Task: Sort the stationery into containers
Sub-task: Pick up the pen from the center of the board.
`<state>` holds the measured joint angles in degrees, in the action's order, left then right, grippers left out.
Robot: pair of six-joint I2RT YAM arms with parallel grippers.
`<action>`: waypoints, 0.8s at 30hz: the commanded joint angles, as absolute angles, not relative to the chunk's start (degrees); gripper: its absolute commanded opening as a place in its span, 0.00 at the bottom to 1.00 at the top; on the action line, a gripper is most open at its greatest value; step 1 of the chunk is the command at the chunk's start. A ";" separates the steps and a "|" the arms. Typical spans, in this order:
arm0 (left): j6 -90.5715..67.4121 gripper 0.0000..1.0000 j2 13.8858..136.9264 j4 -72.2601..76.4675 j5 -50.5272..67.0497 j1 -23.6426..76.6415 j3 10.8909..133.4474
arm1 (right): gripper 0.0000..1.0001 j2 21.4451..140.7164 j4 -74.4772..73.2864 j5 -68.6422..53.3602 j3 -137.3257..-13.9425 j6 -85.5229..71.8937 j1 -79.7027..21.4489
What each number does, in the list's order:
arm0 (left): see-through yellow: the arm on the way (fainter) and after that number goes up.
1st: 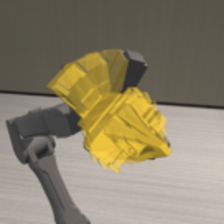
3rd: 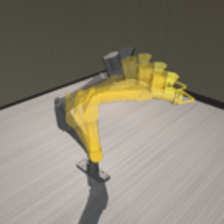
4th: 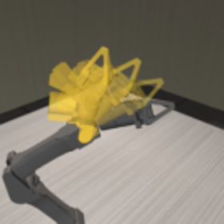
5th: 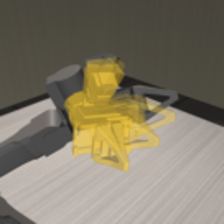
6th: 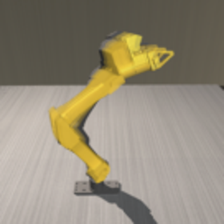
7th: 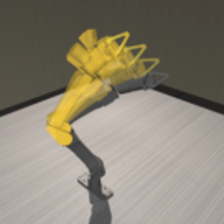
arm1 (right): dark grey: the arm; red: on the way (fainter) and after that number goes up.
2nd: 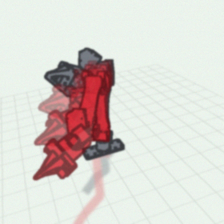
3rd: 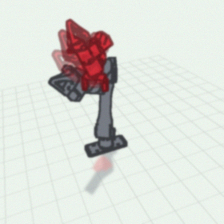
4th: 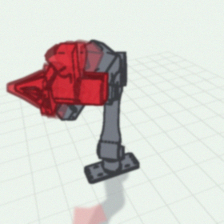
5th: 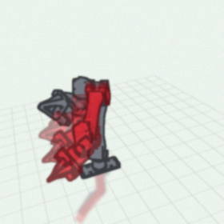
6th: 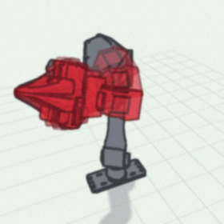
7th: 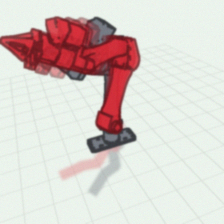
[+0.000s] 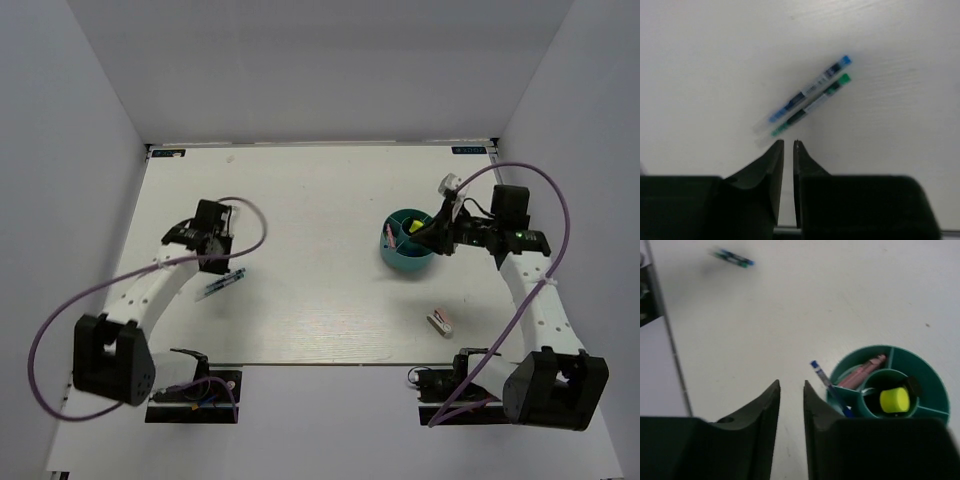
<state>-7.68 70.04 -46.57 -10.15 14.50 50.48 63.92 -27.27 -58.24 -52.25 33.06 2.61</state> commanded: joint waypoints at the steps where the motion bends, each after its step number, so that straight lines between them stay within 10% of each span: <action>1: 56.27 0.26 77.67 -45.88 -13.43 15.38 56.06 | 0.31 64.42 -48.14 -70.54 -57.57 31.23 2.64; 2: 2.56 0.29 80.13 -45.27 -13.88 15.47 57.21 | 0.39 63.90 -50.60 -72.66 -57.39 33.03 2.64; 8: 8.60 0.47 86.21 -41.31 -13.36 15.47 58.36 | 0.42 56.70 -53.89 -68.30 -52.22 37.27 2.90; 24: 10.63 0.48 91.84 -36.83 -7.65 15.29 54.67 | 0.43 55.46 -50.01 -65.57 -48.25 36.12 3.16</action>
<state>9.69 91.85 -38.39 -10.59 15.44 55.20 55.83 -49.52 -64.84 -47.11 35.16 2.79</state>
